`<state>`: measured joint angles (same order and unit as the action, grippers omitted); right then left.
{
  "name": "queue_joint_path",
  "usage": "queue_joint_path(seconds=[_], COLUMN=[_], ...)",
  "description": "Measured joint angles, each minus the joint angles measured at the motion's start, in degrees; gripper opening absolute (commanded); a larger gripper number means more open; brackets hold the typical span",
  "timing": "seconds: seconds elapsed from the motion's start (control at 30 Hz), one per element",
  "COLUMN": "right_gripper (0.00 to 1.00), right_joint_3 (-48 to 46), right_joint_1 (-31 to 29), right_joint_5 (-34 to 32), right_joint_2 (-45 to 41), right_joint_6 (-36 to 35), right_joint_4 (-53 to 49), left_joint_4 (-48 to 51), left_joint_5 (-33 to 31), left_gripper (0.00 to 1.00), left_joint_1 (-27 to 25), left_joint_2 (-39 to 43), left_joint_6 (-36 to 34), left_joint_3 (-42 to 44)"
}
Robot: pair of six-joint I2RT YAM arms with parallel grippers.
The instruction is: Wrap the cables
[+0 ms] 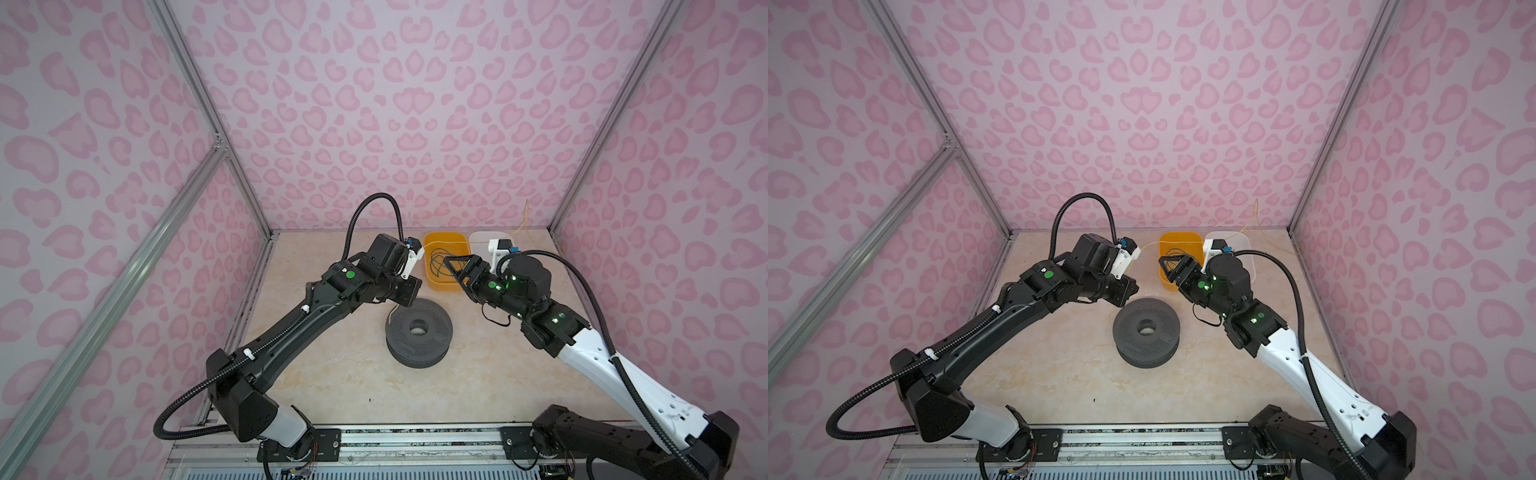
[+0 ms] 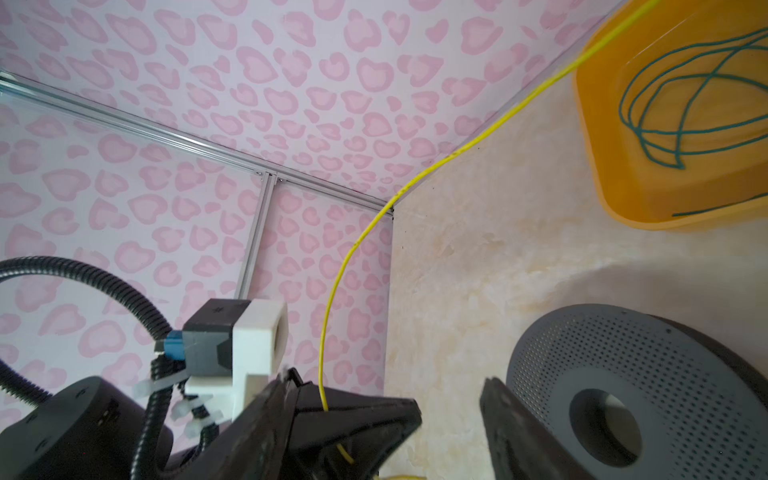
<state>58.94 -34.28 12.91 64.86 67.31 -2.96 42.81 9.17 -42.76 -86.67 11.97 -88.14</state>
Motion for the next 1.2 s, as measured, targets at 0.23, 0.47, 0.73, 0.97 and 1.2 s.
queue_joint_path(seconds=[0.23,0.47,0.73,0.97,1.2], right_gripper=[0.57,0.32,0.0,0.0,0.0], right_joint_3=[1.64,0.94,0.74,-0.31,-1.62], right_joint_1=[-2.43,-2.54,-2.36,-1.55,1.38], right_joint_5=[-1.57,-2.21,0.07,1.88,3.1], right_joint_2=[7.85,10.16,11.67,9.77,5.7], right_joint_6=[6.91,10.78,13.03,12.26,10.56], right_joint_4=[9.6,13.22,17.46,17.62,16.13], left_joint_4=[-1.66,-3.63,-4.79,-5.2,-8.52], left_joint_5=[0.04,0.52,1.11,1.4,2.12], left_gripper=[0.04,0.04,0.04,0.38,0.53], left_joint_1=[-1.2,-2.69,-3.91,-4.07,-3.93], left_joint_2=[2.34,4.5,6.67,7.32,10.69], left_joint_6=[-0.46,-1.07,-1.05,-1.62,-1.77], left_joint_3=[3.48,5.92,8.39,8.66,13.86])
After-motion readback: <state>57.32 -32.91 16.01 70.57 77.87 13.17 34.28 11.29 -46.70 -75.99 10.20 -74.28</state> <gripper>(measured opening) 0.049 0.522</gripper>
